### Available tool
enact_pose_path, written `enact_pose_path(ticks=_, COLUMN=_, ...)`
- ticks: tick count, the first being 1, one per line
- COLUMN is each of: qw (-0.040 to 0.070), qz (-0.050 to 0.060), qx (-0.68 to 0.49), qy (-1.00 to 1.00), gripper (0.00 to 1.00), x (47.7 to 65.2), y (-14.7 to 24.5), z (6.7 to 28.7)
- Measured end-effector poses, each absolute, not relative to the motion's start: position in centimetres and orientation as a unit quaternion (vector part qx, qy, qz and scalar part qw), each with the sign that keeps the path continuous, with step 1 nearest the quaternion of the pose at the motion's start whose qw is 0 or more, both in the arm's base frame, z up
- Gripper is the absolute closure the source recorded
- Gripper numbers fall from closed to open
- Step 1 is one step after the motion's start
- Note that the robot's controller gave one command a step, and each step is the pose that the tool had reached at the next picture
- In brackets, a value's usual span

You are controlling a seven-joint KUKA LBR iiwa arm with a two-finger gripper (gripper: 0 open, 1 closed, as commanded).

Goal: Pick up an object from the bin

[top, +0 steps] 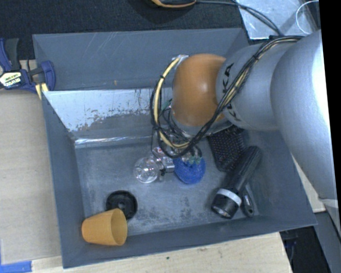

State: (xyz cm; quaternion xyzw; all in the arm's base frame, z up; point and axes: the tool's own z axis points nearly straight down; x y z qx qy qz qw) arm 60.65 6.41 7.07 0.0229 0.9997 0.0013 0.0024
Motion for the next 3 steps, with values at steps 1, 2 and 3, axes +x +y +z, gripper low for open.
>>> enact_pose_path(ticks=1, qw=0.0, qz=-0.001, qx=0.128, qy=0.992, gripper=1.0, x=58.48, y=1.05, z=7.07)
enact_pose_path(ticks=2, qw=0.0, qz=-0.001, qx=0.128, qy=0.992, gripper=1.0, x=58.48, y=1.07, z=7.06)
enact_pose_path(ticks=3, qw=0.0, qz=-0.001, qx=0.128, qy=0.992, gripper=1.0, x=58.39, y=1.07, z=7.48)
